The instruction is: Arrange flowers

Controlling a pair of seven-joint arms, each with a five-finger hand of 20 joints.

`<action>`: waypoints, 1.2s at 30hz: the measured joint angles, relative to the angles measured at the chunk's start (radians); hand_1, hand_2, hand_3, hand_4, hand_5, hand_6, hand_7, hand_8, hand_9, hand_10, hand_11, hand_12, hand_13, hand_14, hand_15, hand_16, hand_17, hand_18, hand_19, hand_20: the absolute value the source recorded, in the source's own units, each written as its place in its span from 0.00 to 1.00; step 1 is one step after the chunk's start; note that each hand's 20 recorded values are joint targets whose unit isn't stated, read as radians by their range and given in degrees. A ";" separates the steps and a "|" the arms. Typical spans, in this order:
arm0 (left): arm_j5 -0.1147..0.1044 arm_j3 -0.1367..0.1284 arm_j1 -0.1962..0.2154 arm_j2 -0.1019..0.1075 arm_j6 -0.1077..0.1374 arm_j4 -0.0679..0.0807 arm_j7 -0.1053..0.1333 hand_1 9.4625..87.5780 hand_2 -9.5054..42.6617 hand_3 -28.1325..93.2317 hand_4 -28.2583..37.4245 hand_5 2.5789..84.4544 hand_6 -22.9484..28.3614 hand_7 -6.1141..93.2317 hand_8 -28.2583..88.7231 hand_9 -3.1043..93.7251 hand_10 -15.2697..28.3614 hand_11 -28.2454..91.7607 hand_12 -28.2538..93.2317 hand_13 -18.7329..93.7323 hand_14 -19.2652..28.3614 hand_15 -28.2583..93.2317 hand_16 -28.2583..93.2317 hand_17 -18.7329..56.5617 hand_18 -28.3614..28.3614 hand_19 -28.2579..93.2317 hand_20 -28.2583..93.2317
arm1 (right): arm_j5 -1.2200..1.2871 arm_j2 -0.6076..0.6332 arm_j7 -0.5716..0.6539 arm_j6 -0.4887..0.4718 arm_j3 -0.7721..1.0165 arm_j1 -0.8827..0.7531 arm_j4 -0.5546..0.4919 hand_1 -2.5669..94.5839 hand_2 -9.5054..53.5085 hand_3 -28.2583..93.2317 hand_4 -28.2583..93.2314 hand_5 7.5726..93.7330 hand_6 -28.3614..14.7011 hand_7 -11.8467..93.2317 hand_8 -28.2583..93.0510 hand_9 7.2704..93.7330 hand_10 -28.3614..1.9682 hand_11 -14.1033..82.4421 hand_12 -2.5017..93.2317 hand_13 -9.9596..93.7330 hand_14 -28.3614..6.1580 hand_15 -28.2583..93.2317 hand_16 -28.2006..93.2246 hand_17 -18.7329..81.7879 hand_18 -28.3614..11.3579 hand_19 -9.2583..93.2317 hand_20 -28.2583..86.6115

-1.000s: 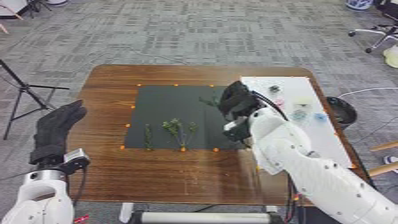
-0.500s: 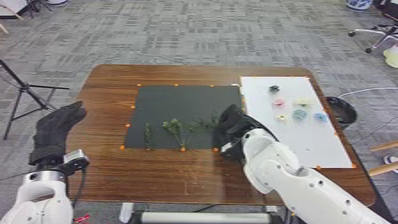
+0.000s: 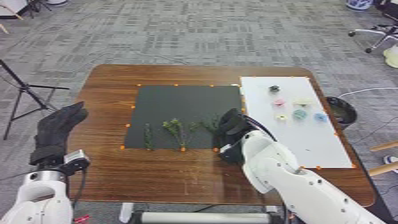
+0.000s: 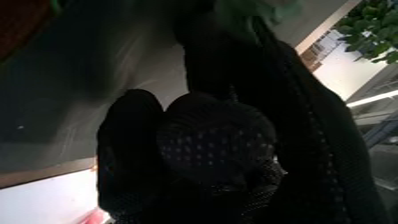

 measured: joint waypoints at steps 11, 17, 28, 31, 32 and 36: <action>0.001 0.000 0.000 0.001 -0.003 0.000 -0.002 0.20 0.28 0.79 0.00 0.61 0.52 0.20 0.19 0.54 0.69 0.42 0.34 0.50 0.77 0.41 0.24 0.33 0.71 0.32 0.37 | 0.036 0.000 -0.009 0.000 0.001 0.001 -0.001 0.60 0.00 0.59 0.27 0.68 0.45 0.45 0.38 0.95 0.46 0.38 0.22 1.00 0.76 0.70 0.43 0.95 0.63 0.91 0.66; 0.001 0.000 0.000 0.001 -0.003 0.000 -0.001 0.20 0.28 0.79 0.00 0.61 0.52 0.20 0.18 0.54 0.70 0.42 0.34 0.50 0.78 0.41 0.24 0.33 0.71 0.32 0.37 | 0.037 0.002 -0.019 0.000 0.000 0.002 -0.002 0.58 0.00 0.61 0.26 0.68 0.45 0.45 0.38 0.94 0.47 0.38 0.22 1.00 0.76 0.70 0.44 0.94 0.62 0.91 0.66; 0.001 0.001 0.000 0.001 -0.004 0.000 0.000 0.20 0.28 0.79 0.00 0.61 0.52 0.20 0.18 0.54 0.69 0.42 0.34 0.50 0.78 0.41 0.24 0.33 0.71 0.32 0.37 | -0.045 0.029 -0.115 0.043 0.019 -0.006 -0.043 0.47 0.01 0.72 0.19 0.67 0.47 0.46 0.33 0.93 0.48 0.42 0.25 1.00 0.75 0.69 0.46 0.92 0.57 0.96 0.64; 0.001 0.000 0.000 0.001 -0.004 0.000 0.000 0.20 0.28 0.79 0.00 0.61 0.52 0.20 0.18 0.54 0.69 0.42 0.34 0.50 0.78 0.41 0.24 0.33 0.71 0.32 0.37 | -0.073 0.040 -0.151 0.058 0.019 -0.008 -0.062 0.39 0.14 0.73 0.17 0.67 0.48 0.49 0.16 0.92 0.45 0.38 0.23 1.00 0.74 0.68 0.47 0.90 0.54 0.99 0.62; 0.001 0.000 0.000 0.001 -0.005 0.000 0.000 0.20 0.28 0.79 0.00 0.61 0.52 0.20 0.18 0.54 0.69 0.42 0.34 0.50 0.78 0.41 0.24 0.33 0.71 0.32 0.37 | -0.069 0.044 -0.173 0.059 0.019 -0.011 -0.068 0.37 0.18 0.72 0.17 0.66 0.49 0.48 0.16 0.89 0.42 0.35 0.22 1.00 0.73 0.66 0.48 0.88 0.51 0.99 0.62; 0.001 0.000 0.000 0.000 -0.005 0.000 0.000 0.20 0.28 0.79 0.00 0.61 0.52 0.20 0.18 0.54 0.69 0.42 0.34 0.50 0.77 0.41 0.24 0.33 0.71 0.32 0.37 | 0.068 0.052 -0.270 0.002 0.063 -0.038 -0.098 0.34 0.25 0.73 0.16 0.62 0.51 0.47 0.17 0.78 0.39 0.28 0.19 1.00 0.71 0.62 0.51 0.85 0.47 1.00 0.62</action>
